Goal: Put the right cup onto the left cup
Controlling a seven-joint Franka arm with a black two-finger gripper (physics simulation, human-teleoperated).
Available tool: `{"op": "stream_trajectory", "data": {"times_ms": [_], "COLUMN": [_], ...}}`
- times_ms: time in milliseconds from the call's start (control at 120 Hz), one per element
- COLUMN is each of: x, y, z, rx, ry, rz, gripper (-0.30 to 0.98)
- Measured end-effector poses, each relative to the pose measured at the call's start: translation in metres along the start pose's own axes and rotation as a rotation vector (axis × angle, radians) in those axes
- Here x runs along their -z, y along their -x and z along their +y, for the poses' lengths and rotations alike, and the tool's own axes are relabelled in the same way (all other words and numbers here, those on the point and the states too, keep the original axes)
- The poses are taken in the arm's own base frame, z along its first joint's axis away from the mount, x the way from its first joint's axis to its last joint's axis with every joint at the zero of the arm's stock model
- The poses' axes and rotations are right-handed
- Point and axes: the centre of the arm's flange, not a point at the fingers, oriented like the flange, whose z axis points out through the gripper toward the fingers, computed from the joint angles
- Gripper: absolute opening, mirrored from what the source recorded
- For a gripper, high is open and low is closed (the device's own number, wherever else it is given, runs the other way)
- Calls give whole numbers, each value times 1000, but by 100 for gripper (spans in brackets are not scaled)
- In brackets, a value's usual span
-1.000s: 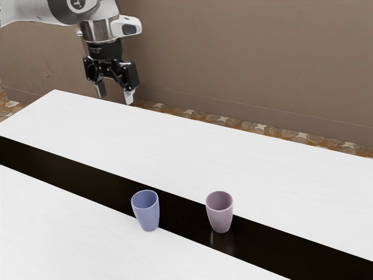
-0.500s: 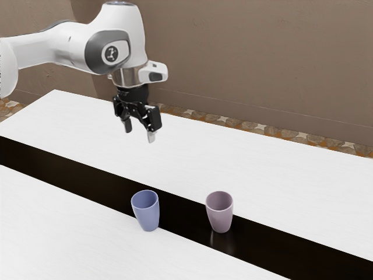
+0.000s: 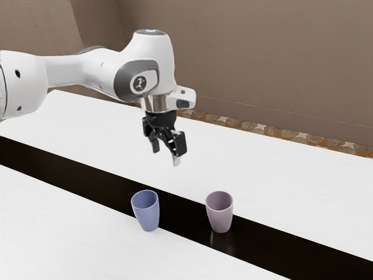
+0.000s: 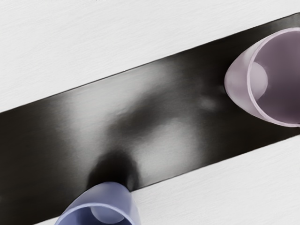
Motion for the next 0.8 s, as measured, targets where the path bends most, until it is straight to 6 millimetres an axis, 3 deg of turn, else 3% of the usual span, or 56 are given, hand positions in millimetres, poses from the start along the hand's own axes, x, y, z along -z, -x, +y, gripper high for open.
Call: {"op": "stream_trajectory", "data": {"times_ms": [375, 800], "x": [-9, -38], "y": [-23, -51], "z": [41, 48], "rx": [41, 182], "ry": [45, 72], "rz": [-1, -35], "gripper": [66, 66]}}
